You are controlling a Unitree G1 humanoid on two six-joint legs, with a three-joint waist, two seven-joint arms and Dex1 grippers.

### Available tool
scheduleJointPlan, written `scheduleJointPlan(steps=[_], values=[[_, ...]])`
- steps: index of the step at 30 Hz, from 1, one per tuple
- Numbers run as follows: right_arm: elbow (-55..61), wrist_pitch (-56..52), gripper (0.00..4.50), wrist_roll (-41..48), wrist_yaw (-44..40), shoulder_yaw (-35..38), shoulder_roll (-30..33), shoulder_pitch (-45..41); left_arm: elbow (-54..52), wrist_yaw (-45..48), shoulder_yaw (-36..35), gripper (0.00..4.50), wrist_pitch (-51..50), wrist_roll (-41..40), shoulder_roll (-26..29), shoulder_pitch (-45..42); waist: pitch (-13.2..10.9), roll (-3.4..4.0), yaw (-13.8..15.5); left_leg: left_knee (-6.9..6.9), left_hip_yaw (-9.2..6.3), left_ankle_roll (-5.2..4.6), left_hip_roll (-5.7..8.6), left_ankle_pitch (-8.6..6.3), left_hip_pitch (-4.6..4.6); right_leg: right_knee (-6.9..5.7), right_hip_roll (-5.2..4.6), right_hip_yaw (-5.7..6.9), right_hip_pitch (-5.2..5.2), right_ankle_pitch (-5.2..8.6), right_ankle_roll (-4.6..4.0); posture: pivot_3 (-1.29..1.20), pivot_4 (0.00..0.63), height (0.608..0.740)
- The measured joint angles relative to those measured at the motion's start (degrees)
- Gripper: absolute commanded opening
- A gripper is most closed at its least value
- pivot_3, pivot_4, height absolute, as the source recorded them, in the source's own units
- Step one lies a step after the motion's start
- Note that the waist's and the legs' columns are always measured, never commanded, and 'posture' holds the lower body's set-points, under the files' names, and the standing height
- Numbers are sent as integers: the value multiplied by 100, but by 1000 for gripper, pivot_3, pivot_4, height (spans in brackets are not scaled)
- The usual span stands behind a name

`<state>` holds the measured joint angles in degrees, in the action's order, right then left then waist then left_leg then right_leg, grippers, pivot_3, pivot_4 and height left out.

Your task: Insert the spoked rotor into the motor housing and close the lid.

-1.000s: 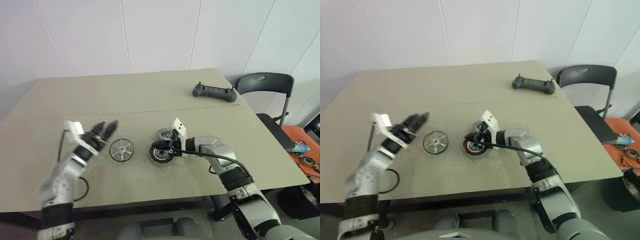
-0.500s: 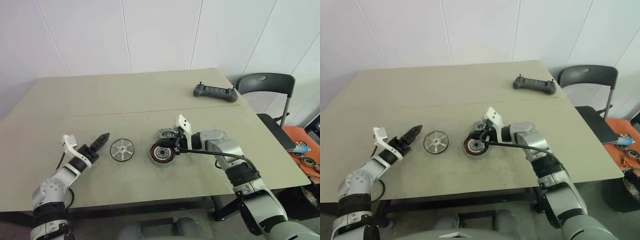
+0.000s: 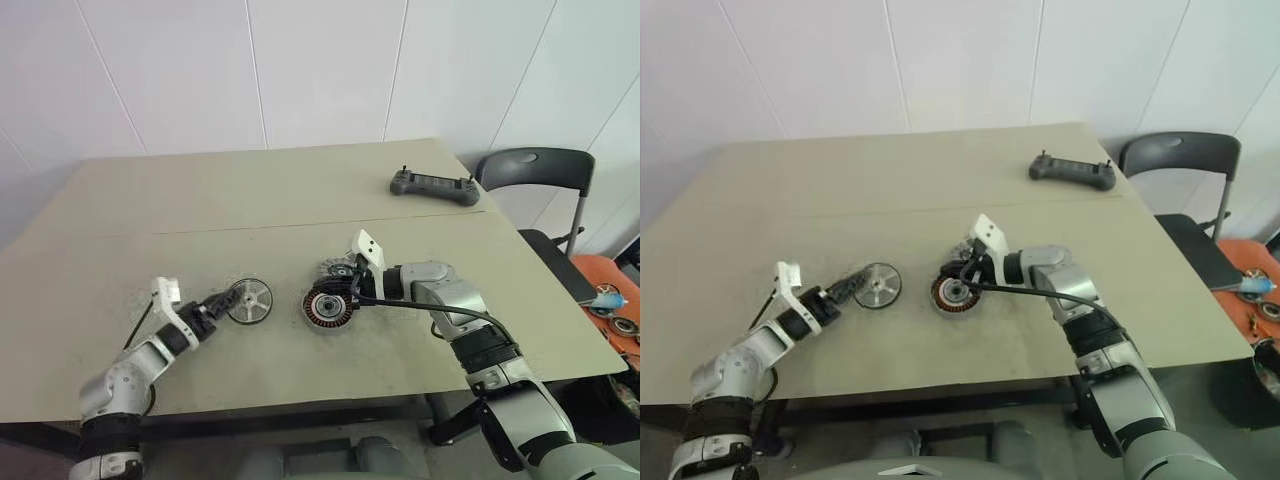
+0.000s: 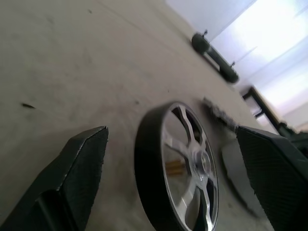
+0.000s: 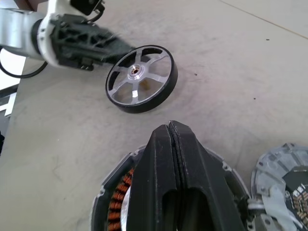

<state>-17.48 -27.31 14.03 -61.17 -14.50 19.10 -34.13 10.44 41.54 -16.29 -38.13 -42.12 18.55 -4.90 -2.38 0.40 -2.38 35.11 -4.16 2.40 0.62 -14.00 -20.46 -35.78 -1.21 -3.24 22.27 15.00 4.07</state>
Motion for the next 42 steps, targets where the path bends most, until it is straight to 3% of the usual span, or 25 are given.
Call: scheduleJointPlan(steps=[3,8,10,19,25,34,42], values=[[-68,19,0,-26,38,6,1,0,-199,-26,111,2945,37,120,-251,201,19,30,20,-4,-1,-2,60,-1,3,-2,-54,-4,-4,22,38,0,0,740],[-87,26,0,-33,105,6,-4,7,237,-16,-97,1277,138,34,-476,-24,18,24,66,6,-27,-4,79,-2,-1,31,-64,-3,-17,24,44,0,0,740],[-120,39,0,-42,122,10,-4,26,397,74,-213,922,10,-184,-540,-170,17,2,110,12,-30,-3,79,-2,0,31,-60,5,-22,24,45,0,0,740],[-108,-14,0,108,34,139,23,54,447,-83,-514,780,-534,-708,-631,-390,7,-15,142,10,-54,-4,69,-1,-6,20,-45,27,-20,24,44,0,0,740],[298,-330,0,591,-330,633,572,222,240,-602,-905,780,-1340,-1537,-661,-816,-14,-60,139,11,-63,-4,69,-1,-66,14,-45,28,13,1,45,0,0,740],[594,-493,0,642,-402,648,1032,708,-766,-1299,-772,780,-2310,-2696,-1198,-813,-17,-66,141,18,-54,-3,69,0,-77,9,-36,28,26,15,36,0,0,740],[662,-573,0,672,-206,710,1104,946,-1184,-2066,-588,780,-2804,-3776,-1334,-671,-20,-72,145,24,-51,-3,69,0,-75,9,-36,25,20,15,36,0,0,740]])
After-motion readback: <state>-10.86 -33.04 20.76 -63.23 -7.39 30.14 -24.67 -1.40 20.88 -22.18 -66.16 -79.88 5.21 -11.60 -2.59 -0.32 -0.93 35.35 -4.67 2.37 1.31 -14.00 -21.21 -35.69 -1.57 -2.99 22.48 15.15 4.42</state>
